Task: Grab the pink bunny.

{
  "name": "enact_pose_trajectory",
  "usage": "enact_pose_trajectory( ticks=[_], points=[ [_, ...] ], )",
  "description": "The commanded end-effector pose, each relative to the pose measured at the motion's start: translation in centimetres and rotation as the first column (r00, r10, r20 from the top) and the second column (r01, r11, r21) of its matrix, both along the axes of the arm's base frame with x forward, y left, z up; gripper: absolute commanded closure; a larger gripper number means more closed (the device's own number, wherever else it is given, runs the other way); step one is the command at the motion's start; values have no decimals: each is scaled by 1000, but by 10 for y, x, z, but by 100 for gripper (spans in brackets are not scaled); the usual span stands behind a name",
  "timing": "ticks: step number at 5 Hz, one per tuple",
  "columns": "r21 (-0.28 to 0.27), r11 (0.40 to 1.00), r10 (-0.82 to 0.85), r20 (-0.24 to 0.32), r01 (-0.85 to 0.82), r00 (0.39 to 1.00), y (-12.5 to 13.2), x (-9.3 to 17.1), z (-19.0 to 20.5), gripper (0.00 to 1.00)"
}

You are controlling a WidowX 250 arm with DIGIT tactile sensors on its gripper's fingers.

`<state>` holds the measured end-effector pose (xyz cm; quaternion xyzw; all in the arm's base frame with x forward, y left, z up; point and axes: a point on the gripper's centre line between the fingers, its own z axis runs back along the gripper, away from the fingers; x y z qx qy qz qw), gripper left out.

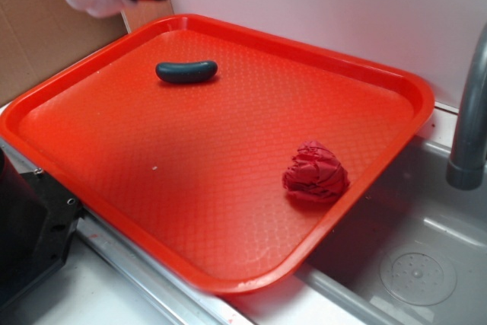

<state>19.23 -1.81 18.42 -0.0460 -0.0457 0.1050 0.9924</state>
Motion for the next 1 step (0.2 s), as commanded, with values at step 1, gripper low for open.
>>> enact_pose_trajectory(
  ticks=[1],
  points=[
    [29,996,83,46,-85,995,10,7,16,100]
  ],
)
